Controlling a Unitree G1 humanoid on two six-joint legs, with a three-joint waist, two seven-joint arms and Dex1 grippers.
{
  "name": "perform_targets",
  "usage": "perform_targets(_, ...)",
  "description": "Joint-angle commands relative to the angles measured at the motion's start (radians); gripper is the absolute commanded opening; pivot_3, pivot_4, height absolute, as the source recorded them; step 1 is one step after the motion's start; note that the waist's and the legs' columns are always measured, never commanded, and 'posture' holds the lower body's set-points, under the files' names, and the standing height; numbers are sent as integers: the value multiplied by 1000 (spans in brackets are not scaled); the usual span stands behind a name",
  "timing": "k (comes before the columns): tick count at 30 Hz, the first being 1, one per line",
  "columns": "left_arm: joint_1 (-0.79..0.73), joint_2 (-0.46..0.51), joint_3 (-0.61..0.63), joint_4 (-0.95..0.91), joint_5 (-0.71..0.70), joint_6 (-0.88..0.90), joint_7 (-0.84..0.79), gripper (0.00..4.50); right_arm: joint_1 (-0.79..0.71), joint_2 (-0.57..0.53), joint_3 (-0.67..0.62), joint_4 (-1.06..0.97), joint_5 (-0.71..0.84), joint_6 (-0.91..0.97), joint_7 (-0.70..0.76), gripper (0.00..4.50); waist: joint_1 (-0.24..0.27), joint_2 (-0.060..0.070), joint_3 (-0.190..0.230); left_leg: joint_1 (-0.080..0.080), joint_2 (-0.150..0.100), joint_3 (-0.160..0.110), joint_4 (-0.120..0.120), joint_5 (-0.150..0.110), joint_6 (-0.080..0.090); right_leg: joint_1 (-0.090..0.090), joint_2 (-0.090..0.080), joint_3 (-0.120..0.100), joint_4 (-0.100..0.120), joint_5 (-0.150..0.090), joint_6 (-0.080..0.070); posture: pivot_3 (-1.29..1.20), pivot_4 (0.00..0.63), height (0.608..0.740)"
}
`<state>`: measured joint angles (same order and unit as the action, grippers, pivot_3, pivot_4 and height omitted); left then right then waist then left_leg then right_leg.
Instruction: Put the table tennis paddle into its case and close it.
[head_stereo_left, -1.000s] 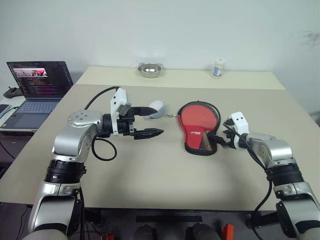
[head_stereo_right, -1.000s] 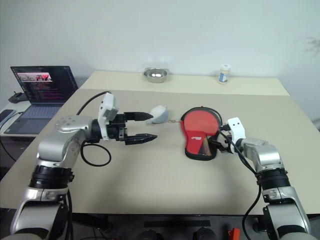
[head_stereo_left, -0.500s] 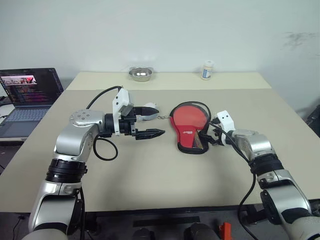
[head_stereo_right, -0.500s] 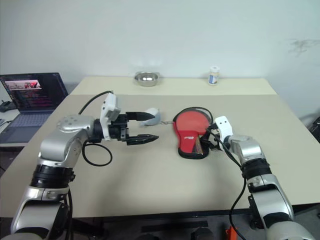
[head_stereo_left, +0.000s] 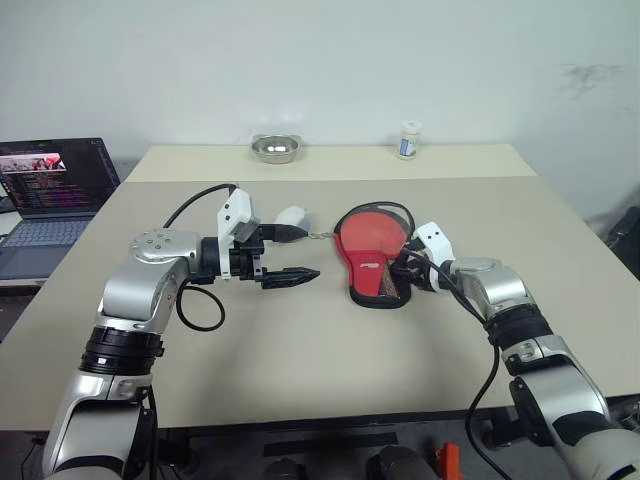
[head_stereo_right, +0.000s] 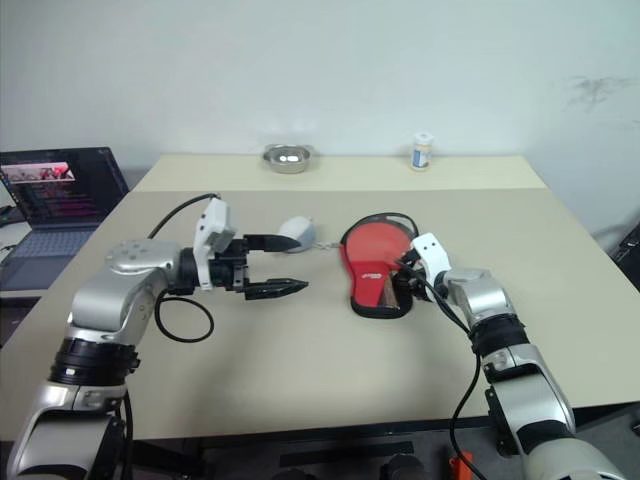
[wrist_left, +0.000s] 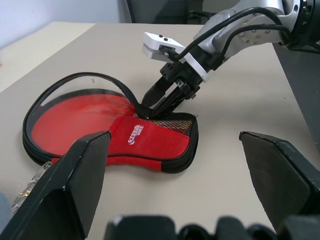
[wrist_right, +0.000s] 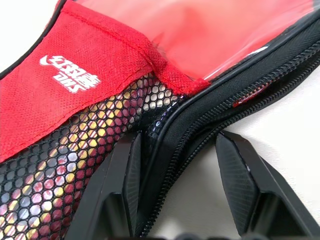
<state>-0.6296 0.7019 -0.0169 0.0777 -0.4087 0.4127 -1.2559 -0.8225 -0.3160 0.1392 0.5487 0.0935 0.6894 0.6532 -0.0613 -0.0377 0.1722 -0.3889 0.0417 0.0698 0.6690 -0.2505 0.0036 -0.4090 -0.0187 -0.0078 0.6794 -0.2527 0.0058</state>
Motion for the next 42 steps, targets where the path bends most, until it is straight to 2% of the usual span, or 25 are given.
perform_targets(1,35,45,31,-2,0,-57,-42,4500,51,51,33,-228,71,135,48,2019,-1,0,0,1,0,1,-3,0,0,-1,0,0,0,-1,-1,0,150,740)
perform_targets(2,45,53,32,-2,-4,-64,-53,4500,63,54,33,-287,85,169,50,1917,-1,0,0,0,1,1,-5,0,0,-3,0,0,0,-1,-3,0,150,740)
perform_targets(6,109,98,26,-40,-17,-74,-110,4500,139,73,55,-525,137,311,36,645,1,0,0,-13,5,-1,-8,1,-2,-18,5,-1,2,0,-9,0,150,740)
perform_targets(8,135,110,26,-63,-25,-74,-130,4500,182,84,65,-607,152,360,16,23,3,1,0,-13,5,-1,-9,1,-3,-18,5,-2,2,-2,-12,0,150,740)
perform_targets(15,176,124,15,-108,-40,-55,-159,4500,336,53,62,-823,202,470,-23,6,20,0,1,-15,2,-1,-8,-2,-7,-17,2,-3,0,-5,-11,0,150,740)
perform_targets(20,215,134,5,-152,-51,-45,-183,4500,455,-41,15,-997,264,558,-21,6,30,0,1,-15,1,-1,-8,-2,-7,-16,1,-3,-1,-7,-7,0,150,740)
perform_targets(26,219,139,-1,-150,-57,-47,-206,4500,531,-156,-47,-1131,346,637,-8,6,34,0,1,-14,1,-3,-7,-2,-7,-15,1,-4,-1,-7,-7,0,150,740)
perform_targets(42,218,135,-19,-145,-55,-59,-220,4500,624,-360,-146,-1215,492,674,3,6,35,-1,1,-14,1,-4,-7,-2,-7,-14,1,-5,-4,-7,-6,0,150,740)
